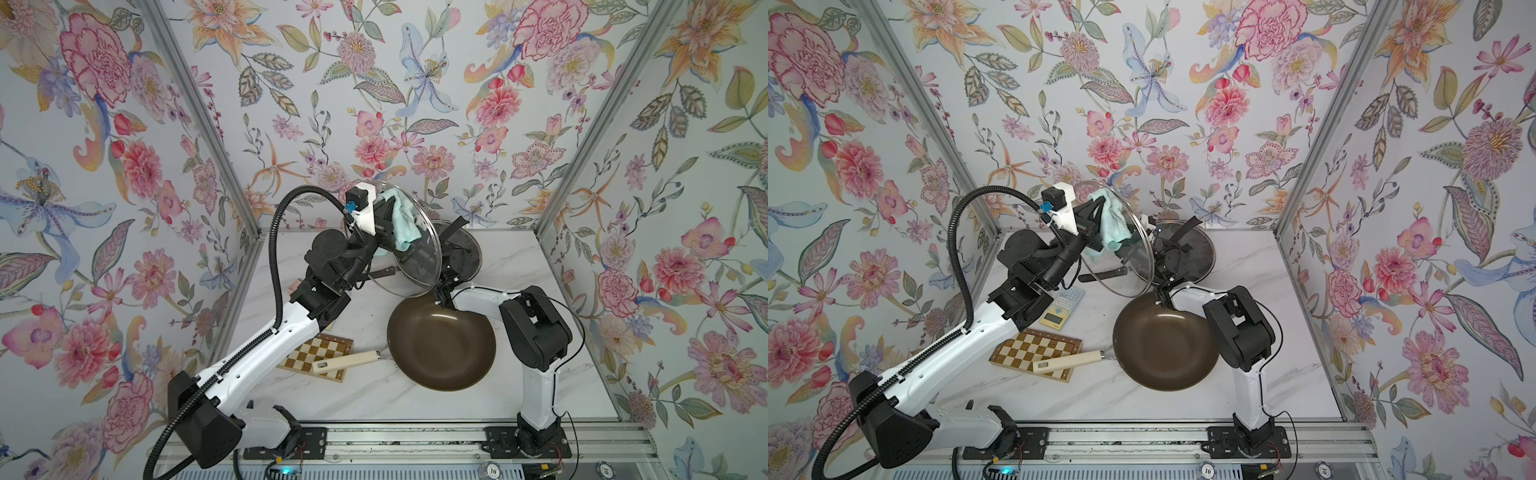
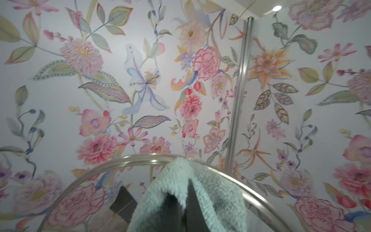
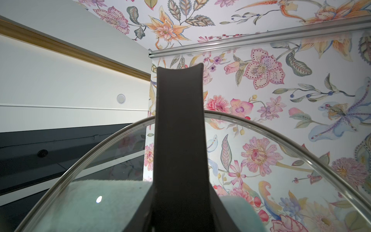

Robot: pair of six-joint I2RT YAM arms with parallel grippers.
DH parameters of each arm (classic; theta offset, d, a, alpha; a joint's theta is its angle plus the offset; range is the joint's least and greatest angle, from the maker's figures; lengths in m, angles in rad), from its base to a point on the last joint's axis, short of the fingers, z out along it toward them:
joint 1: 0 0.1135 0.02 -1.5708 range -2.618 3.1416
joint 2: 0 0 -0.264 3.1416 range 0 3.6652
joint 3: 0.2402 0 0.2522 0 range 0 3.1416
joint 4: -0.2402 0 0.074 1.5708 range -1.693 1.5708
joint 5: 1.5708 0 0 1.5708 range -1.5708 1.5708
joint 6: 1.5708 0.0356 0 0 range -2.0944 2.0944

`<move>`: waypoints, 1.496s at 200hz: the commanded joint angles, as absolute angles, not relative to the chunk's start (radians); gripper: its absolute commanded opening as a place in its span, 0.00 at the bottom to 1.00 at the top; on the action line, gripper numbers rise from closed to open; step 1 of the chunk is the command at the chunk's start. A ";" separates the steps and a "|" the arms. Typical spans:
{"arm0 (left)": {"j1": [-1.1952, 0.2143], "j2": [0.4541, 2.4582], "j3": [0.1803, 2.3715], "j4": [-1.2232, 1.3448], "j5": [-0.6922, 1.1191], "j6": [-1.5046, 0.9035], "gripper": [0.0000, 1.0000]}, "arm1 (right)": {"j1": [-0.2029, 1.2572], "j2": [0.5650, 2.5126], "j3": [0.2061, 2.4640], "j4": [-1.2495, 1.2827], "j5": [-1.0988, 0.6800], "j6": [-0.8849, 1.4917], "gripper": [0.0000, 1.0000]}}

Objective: Wipe the pot lid with a cloth
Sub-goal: Wipe the pot lid.

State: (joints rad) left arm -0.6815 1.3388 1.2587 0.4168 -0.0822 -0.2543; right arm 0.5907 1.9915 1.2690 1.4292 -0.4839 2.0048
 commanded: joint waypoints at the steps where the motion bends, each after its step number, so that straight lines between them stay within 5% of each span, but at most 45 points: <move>1: -0.669 1.331 1.154 0.354 -0.212 -0.283 0.00 | 0.592 1.870 1.285 1.584 -0.458 2.068 0.03; 40: -0.748 1.317 1.017 0.459 -0.005 -0.379 0.00 | 0.576 1.879 1.319 1.585 -0.448 2.071 0.03; 71: -0.818 1.306 1.107 0.477 0.099 -0.290 0.00 | 0.575 1.903 1.324 1.584 -0.449 2.086 0.03; 116: -0.649 1.334 1.210 0.494 -0.045 -0.375 0.00 | 0.574 1.890 1.292 1.584 -0.454 2.071 0.02; 153: -0.601 1.427 1.272 0.262 -0.163 -0.364 0.00 | 0.562 1.845 1.282 1.585 -0.474 2.067 0.02; 206: -0.721 1.422 1.159 0.255 0.205 -0.338 0.00 | 0.514 1.801 1.240 1.518 -0.513 1.987 0.02; 249: -0.827 1.463 1.448 0.216 0.416 -0.229 0.00 | 0.509 1.826 1.253 1.462 -0.536 1.959 0.01; 299: -0.775 1.524 1.751 0.195 0.261 -0.111 0.00 | 0.536 1.849 1.275 1.484 -0.552 1.971 0.01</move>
